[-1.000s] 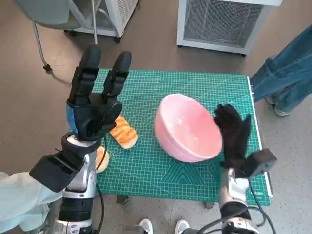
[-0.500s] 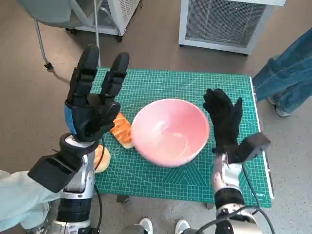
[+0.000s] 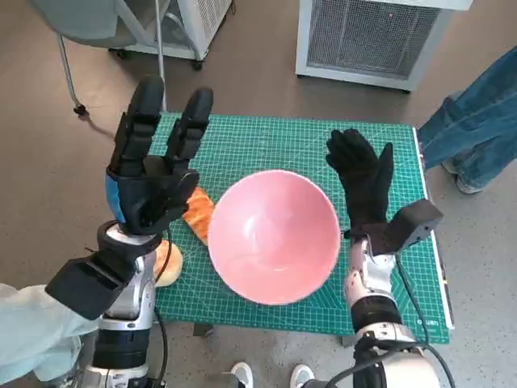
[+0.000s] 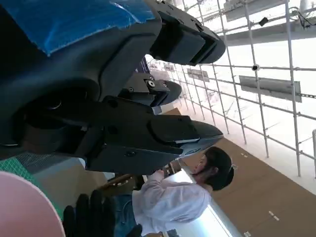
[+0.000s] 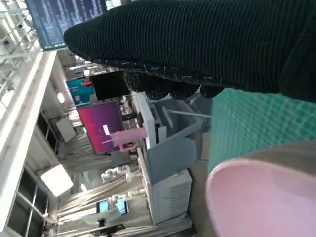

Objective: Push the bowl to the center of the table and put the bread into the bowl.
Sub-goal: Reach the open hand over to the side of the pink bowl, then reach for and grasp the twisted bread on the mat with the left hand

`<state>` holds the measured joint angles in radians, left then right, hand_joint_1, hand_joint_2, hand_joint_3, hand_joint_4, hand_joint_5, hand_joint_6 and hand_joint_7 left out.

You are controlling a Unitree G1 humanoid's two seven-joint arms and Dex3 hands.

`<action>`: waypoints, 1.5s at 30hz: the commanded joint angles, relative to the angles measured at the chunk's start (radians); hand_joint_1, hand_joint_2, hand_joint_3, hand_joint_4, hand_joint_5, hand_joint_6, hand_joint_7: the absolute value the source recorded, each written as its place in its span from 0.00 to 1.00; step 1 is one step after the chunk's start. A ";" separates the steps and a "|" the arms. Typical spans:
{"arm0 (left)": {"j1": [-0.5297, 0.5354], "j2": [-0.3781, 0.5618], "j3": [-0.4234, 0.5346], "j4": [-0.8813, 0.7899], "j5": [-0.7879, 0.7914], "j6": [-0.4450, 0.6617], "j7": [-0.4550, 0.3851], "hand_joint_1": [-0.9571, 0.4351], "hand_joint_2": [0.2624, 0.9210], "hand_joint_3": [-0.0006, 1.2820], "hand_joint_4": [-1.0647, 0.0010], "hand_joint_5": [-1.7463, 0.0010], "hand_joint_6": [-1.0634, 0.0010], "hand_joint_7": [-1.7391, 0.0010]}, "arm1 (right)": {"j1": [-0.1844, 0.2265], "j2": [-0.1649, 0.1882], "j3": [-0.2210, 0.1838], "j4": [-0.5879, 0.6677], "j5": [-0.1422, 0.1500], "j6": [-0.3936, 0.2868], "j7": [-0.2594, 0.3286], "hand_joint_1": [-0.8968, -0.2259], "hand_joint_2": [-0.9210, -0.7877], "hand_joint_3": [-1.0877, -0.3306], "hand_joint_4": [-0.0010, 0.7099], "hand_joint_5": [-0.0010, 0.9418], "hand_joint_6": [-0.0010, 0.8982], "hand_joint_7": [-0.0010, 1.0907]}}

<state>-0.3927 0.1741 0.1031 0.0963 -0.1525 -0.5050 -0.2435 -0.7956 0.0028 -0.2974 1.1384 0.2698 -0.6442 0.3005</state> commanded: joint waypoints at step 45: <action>-0.043 0.204 0.095 0.114 0.004 -0.082 -0.087 0.56 1.00 0.18 0.58 1.00 0.57 1.00 | 0.237 -0.047 0.193 -0.832 -0.010 -0.040 0.030 0.43 0.00 0.42 0.38 0.01 0.00 0.71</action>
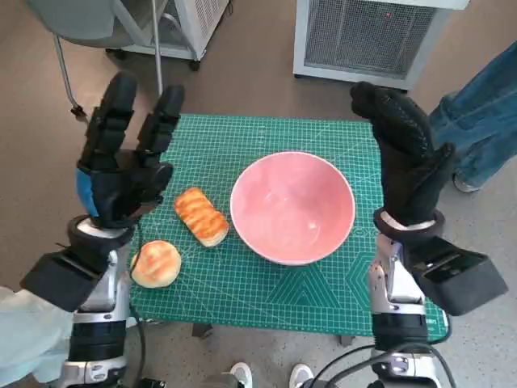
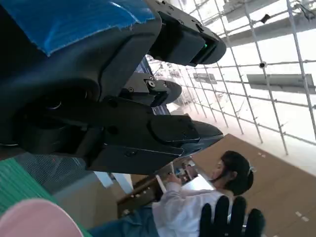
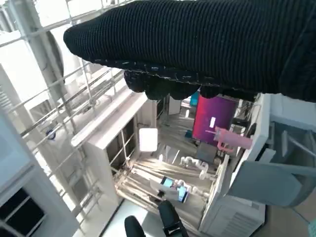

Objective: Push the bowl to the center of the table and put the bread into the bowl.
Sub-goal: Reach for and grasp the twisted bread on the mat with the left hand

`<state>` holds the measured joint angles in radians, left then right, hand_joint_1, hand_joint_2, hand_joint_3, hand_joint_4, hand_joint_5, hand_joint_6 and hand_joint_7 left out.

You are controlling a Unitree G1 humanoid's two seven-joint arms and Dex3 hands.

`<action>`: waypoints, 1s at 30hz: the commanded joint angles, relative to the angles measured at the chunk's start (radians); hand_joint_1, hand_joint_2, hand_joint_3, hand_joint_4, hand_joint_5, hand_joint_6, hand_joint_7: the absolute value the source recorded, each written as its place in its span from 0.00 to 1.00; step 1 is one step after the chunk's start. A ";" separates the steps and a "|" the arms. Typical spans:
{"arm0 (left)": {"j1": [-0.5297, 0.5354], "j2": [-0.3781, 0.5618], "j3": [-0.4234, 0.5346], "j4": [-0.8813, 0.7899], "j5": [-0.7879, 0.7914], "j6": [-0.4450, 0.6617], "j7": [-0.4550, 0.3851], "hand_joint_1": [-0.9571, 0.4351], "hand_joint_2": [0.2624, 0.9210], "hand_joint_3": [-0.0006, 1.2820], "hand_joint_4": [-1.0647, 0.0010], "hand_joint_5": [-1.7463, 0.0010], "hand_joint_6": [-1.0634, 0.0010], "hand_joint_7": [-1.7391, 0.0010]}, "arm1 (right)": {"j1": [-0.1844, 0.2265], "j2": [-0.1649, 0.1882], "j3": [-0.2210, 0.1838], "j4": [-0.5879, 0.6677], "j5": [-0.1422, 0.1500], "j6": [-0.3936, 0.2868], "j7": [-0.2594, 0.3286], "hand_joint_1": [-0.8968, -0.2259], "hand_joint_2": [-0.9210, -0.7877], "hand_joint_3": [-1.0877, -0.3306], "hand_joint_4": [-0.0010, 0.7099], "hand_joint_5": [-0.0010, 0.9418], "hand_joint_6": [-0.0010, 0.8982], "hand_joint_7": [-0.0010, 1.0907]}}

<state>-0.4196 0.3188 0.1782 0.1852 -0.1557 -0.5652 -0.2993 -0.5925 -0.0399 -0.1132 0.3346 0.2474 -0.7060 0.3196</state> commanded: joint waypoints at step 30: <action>-0.292 0.526 -0.338 0.275 0.695 -0.131 -0.172 0.57 0.79 0.00 0.88 0.99 0.75 1.00 | 0.071 -0.018 0.023 -0.093 -0.003 0.025 0.009 0.42 0.00 0.44 0.39 0.02 0.00 0.72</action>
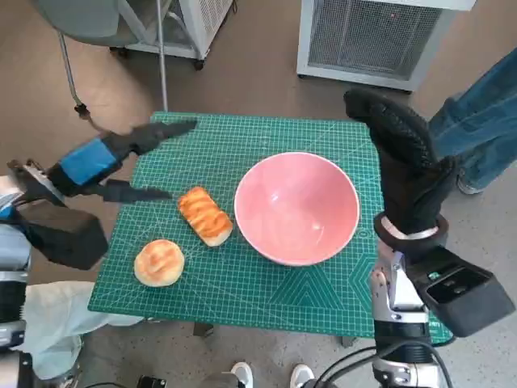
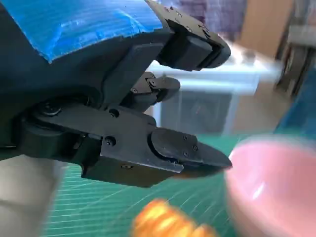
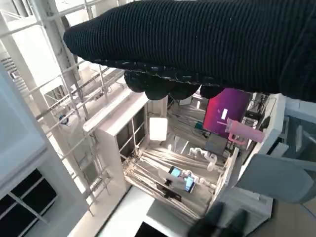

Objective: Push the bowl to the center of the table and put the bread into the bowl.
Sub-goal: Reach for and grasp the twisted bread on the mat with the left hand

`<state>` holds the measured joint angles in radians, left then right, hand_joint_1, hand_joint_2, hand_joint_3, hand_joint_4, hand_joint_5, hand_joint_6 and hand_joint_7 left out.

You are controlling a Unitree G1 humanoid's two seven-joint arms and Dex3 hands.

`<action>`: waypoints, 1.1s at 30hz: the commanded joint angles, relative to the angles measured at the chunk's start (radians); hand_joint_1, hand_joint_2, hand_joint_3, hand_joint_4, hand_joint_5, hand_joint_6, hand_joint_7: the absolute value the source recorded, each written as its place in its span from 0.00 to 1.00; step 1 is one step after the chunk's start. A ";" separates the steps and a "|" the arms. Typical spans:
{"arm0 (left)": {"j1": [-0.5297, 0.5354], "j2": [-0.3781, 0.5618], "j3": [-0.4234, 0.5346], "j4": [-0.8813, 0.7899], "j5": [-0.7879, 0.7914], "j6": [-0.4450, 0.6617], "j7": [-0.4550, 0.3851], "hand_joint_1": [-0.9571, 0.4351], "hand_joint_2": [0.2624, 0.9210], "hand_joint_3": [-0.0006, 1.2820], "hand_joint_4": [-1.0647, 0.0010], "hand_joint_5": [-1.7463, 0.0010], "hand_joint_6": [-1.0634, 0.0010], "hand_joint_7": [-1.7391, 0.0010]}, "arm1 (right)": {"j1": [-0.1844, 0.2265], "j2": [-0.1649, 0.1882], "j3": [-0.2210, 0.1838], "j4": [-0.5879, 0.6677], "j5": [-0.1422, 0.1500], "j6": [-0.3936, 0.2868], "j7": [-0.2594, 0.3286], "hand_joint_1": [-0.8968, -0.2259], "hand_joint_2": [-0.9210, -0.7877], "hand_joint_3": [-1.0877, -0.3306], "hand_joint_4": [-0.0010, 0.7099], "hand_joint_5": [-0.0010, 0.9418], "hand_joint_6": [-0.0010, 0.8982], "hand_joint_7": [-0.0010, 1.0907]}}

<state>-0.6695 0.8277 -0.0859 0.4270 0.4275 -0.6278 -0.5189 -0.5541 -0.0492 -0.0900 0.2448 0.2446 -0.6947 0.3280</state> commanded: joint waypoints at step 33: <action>-0.186 -0.021 -0.400 0.252 0.579 -0.070 0.321 0.54 0.75 0.00 0.83 0.99 0.70 0.99 | 0.081 -0.012 -0.001 -0.057 -0.010 0.051 -0.022 0.42 0.00 0.44 0.38 0.02 0.00 0.72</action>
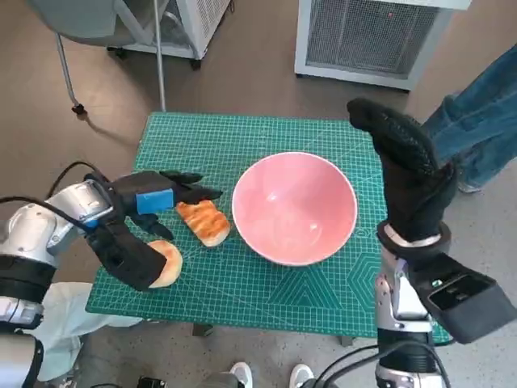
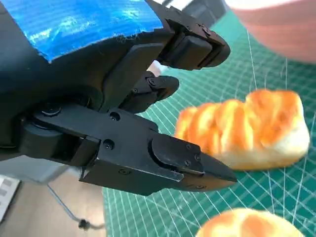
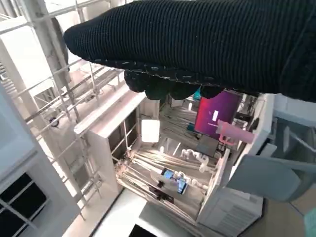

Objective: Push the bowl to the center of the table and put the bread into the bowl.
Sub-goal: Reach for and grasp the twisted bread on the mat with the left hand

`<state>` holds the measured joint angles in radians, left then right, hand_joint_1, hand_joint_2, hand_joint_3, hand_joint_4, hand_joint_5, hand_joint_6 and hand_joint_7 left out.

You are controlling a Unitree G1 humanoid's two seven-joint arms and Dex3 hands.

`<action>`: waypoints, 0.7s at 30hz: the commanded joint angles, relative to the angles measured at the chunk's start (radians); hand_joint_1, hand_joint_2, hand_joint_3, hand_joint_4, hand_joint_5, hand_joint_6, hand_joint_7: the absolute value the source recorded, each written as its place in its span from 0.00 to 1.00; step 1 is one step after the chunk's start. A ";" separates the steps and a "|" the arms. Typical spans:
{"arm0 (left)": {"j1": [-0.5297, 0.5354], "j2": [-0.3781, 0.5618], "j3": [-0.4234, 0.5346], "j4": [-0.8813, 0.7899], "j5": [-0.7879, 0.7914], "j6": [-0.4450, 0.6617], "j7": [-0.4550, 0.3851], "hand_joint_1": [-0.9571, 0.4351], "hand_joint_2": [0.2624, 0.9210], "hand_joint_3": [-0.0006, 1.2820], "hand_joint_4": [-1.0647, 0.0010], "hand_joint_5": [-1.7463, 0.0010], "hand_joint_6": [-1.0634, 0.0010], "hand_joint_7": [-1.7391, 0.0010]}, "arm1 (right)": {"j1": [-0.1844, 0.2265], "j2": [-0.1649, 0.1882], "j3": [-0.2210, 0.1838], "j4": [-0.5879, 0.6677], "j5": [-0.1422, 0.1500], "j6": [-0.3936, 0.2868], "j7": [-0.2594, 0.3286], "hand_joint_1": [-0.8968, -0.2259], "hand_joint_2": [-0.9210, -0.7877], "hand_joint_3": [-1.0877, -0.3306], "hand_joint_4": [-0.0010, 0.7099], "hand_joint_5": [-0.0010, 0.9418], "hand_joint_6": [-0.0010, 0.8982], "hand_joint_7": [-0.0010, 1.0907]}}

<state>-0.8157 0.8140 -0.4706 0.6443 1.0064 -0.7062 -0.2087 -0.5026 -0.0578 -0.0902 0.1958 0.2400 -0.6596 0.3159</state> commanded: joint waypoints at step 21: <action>-0.115 -0.095 -0.080 0.217 0.007 0.094 0.033 0.59 0.78 0.00 0.77 0.99 0.66 0.99 | 0.041 0.005 0.004 -0.006 -0.001 0.016 -0.013 0.41 0.00 0.44 0.38 0.02 0.00 0.70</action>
<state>-0.8998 0.7421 -0.5323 0.8280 1.0103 -0.6253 -0.1852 -0.4879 -0.0576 -0.0891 0.1822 0.2394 -0.6545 0.3078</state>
